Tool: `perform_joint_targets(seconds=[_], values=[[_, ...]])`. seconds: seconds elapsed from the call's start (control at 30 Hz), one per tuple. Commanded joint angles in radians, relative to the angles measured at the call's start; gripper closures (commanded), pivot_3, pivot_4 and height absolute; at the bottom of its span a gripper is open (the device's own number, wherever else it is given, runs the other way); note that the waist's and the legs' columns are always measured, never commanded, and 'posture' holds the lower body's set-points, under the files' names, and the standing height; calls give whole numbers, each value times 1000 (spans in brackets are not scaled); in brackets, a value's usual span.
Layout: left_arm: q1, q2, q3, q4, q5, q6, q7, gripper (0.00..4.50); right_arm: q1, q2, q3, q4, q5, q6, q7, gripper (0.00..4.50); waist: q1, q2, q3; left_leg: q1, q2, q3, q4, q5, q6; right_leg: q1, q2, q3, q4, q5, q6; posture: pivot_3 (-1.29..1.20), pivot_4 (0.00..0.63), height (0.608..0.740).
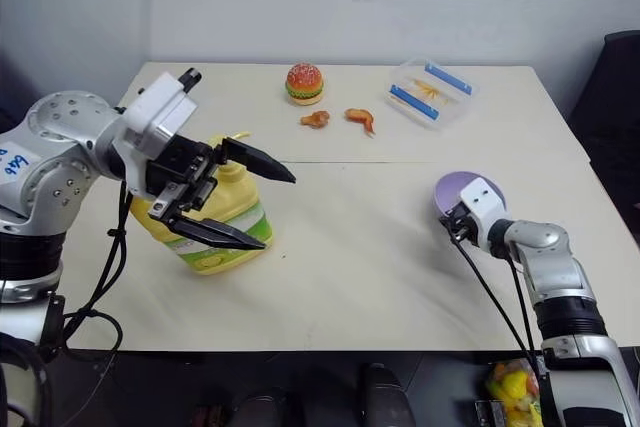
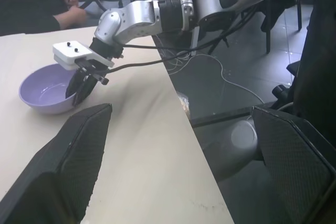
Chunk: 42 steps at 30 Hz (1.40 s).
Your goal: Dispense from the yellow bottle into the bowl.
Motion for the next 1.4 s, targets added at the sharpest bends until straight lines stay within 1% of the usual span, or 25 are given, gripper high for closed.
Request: perform_joint_targets(seconds=[0.03,0.2,0.3,0.33,0.43,0.57,0.7,0.8,0.93,1.03,1.13,1.2,1.23,1.33,1.4], values=[[-25,5,42,-15,-2,-10,-1,0,-16,6,-9,7,0,-20,0,3615,0,0,0,0,0,0,0,0,0,0,0,0,0,0,0,0,150,740],[-17,3,47,-16,7,-13,0,0,-21,12,-8,42,-12,-42,-2,3615,0,0,0,0,0,0,0,0,0,0,0,0,0,0,0,0,150,740],[-18,1,48,-13,8,-11,2,0,-23,13,-12,41,-7,-54,9,4162,-1,0,0,0,0,0,0,0,0,0,0,0,0,0,0,0,150,740],[-20,-1,48,-9,10,-13,3,0,-25,11,-13,39,-9,-55,8,4462,-1,0,0,0,0,0,0,0,0,0,0,0,0,0,0,0,150,740],[-29,-5,55,4,9,-8,12,0,-25,1,-13,17,-16,-58,13,4484,-1,0,0,0,0,0,0,0,0,0,0,0,0,0,0,0,150,740],[-49,16,85,37,9,1,19,0,-13,-42,-6,-119,-12,-19,64,4484,-1,1,0,0,0,0,0,0,0,0,0,0,0,0,0,0,150,740],[-113,91,156,128,-25,65,0,0,-11,-111,19,-357,22,74,185,4484,-2,2,1,-1,0,0,0,0,0,-3,0,1,3,0,0,0,150,740],[-180,152,177,236,-13,92,-37,571,-36,-159,61,-489,39,125,277,4500,-5,2,2,0,1,-1,0,0,0,-5,1,2,7,0,0,0,150,740],[-228,200,141,379,82,16,-98,1760,-127,-160,137,-538,31,151,353,4500,-3,2,2,0,1,4,0,0,-1,-5,2,2,6,0,-1,0,150,740],[-256,182,104,480,159,-60,-118,2638,-293,-60,238,-470,-2,146,377,4500,-5,1,2,0,0,5,2,0,-1,-5,2,2,6,-1,-1,0,150,740],[-258,148,92,511,188,-92,-131,3534,-438,52,324,-328,-68,89,364,4500,-7,1,2,-1,1,5,2,0,-1,-7,2,2,11,-1,-2,0,150,740],[-254,136,90,517,202,-105,-137,4129,-499,102,356,-253,-98,56,359,4500,-9,1,2,-5,1,6,2,0,-1,-12,1,2,14,-2,-3,0,150,740],[-251,132,91,519,207,-109,-138,4468,-531,132,367,-213,-107,47,355,4500,-8,1,2,-10,1,6,2,0,-1,-17,1,2,15,-2,-3,0,150,740],[-225,139,91,507,225,-125,-144,4489,-635,229,404,-97,-143,2,346,4500,-23,0,2,-18,0,5,4,0,-1,-24,-1,-1,15,-2,-3,0,150,740],[-202,148,101,490,224,-125,-141,4489,-673,270,419,-66,-151,-19,360,4500,-36,0,2,-22,-2,5,5,1,0,-31,-5,-4,19,-2,-3,0,150,740]])
